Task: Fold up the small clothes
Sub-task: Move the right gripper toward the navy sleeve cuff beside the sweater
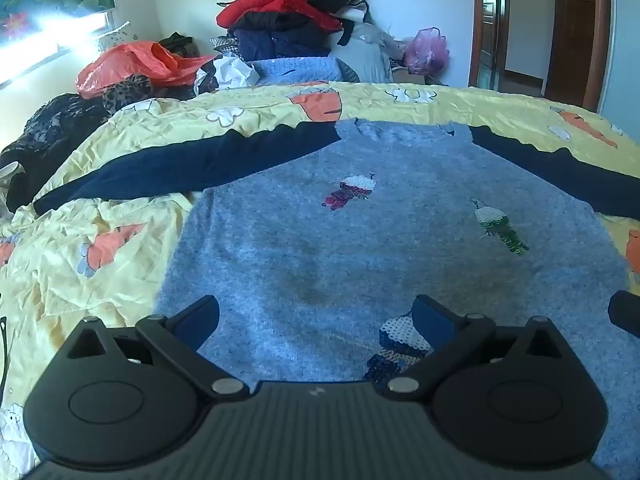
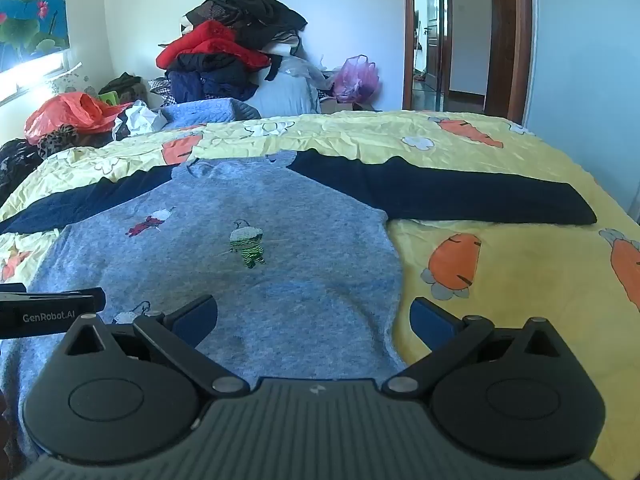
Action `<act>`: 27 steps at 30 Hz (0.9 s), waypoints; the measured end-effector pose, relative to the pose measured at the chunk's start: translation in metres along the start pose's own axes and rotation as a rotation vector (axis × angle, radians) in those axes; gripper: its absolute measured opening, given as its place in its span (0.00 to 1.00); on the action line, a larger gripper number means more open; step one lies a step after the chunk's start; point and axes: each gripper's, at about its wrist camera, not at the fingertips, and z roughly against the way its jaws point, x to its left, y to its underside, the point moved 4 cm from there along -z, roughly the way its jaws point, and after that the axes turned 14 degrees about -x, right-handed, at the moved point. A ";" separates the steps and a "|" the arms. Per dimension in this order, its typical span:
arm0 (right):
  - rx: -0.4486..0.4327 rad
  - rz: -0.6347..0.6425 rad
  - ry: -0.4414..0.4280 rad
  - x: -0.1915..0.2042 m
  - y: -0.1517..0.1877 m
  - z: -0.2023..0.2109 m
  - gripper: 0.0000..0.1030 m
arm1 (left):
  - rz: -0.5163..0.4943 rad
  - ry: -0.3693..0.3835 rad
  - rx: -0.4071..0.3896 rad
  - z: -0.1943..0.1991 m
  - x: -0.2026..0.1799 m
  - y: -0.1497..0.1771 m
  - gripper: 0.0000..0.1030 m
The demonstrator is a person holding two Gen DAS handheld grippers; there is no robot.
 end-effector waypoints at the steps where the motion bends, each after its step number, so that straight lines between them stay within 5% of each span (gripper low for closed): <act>1: 0.001 0.002 0.001 0.000 0.000 0.000 1.00 | -0.001 -0.001 -0.002 0.000 0.000 0.000 1.00; 27: -0.003 0.012 0.004 0.000 -0.004 0.008 1.00 | -0.001 -0.014 -0.019 0.013 -0.003 -0.008 1.00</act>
